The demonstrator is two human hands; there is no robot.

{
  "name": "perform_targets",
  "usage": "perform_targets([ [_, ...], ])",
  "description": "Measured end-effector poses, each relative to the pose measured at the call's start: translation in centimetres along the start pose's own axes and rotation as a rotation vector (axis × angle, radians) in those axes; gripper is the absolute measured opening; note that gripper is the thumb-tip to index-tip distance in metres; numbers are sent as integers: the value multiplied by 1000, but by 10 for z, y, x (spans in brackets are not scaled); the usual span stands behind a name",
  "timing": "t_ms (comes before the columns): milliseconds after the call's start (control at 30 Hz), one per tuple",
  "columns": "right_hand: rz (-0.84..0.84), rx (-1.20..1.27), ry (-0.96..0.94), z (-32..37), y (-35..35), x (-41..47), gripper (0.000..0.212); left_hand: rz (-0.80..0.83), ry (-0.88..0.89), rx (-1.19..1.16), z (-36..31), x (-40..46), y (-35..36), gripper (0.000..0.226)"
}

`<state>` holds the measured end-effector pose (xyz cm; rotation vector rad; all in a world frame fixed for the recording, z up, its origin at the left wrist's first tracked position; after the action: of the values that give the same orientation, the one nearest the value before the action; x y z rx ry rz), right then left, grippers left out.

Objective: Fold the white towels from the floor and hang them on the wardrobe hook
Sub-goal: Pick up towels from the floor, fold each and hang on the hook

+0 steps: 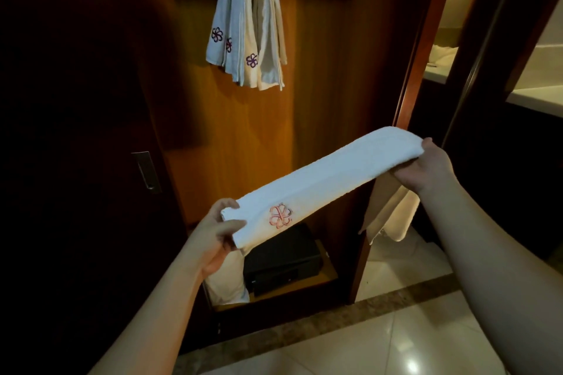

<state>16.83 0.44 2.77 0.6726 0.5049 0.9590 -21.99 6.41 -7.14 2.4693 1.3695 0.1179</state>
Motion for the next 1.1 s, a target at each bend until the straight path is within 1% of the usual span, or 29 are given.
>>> perform_targets([
  [67, 27, 16, -17, 2, 2, 2, 53, -65, -62, -32, 21, 2, -4, 41],
  [133, 87, 127, 25, -5, 15, 1, 52, -131, -104, -15, 37, 5, -6, 55],
  [167, 106, 157, 36, -7, 26, -3, 52, -154, -120, 1, 45, 8, -6, 58],
  [267, 74, 215, 43, -15, 47, -14, 48, -213, -178, 13, 67, 14, 1, 59],
  [333, 75, 216, 30, -17, 64, -21, 46, -217, -220, 23, 84, 19, 10, 62],
  [400, 104, 216, 20, -21, 84, -25, 44, -190, -271, 22, 97, 23, 25, 72],
  [467, 155, 183, 15, -25, 106, -30, 57, -215, -315, 32, 102, 26, 36, 76],
  [500, 181, 144, 9, -27, 115, -31, 65, -258, -310, 58, 97, 25, 38, 72],
  [533, 199, 96, -2, -29, 124, -32, 69, -316, -277, 85, 86, 23, 39, 62],
  [567, 215, 42, -22, -31, 132, -34, 70, -372, -210, 117, 69, 21, 41, 47],
  [600, 230, -13, -42, -32, 139, -35, 69, -396, -109, 134, 49, 18, 45, 27],
  [633, 248, -65, -58, -34, 148, -37, 65, -360, 7, 136, 25, 16, 57, 15],
  [667, 275, -111, -69, -37, 157, -39, 56, -283, 116, 131, 1, 13, 74, 21],
  [700, 296, -145, -73, -40, 168, -42, 43, -177, 195, 118, -21, 11, 93, 31],
  [733, 307, -178, -80, -43, 178, -43, 32, -77, 249, 130, -40, 9, 112, 40],
  [767, 318, -207, -86, -45, 187, -45, 28, -3, 278, 158, -54, 8, 127, 51],
  [867, 380, -277, -98, -51, 220, -47, 31, 93, 259, 284, -81, 20, 150, 92],
  [900, 394, -276, -106, -52, 229, -47, 32, 108, 271, 325, -92, 24, 154, 98],
  [933, 406, -256, -109, -52, 238, -46, 35, 110, 304, 354, -104, 27, 155, 95],
  [1033, 436, -146, -92, -54, 261, -39, 61, 52, 377, 402, -143, 42, 145, 55],
  [1067, 435, -135, -95, -54, 267, -36, 67, 17, 379, 427, -153, 52, 137, 49],
  [1100, 435, -145, -104, -54, 273, -33, 72, -9, 376, 463, -163, 61, 128, 53],
])
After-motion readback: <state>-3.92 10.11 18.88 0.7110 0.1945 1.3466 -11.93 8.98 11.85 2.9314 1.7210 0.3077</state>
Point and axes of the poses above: each hand's wrist, its own x-axis towards the middle knuckle, its own y-axis out of the palm, z = x × y, the point moved 10 cm from there along x, towards the middle knuckle, and after that the axes turned 10 degrees about z, right-handed, at the moved point
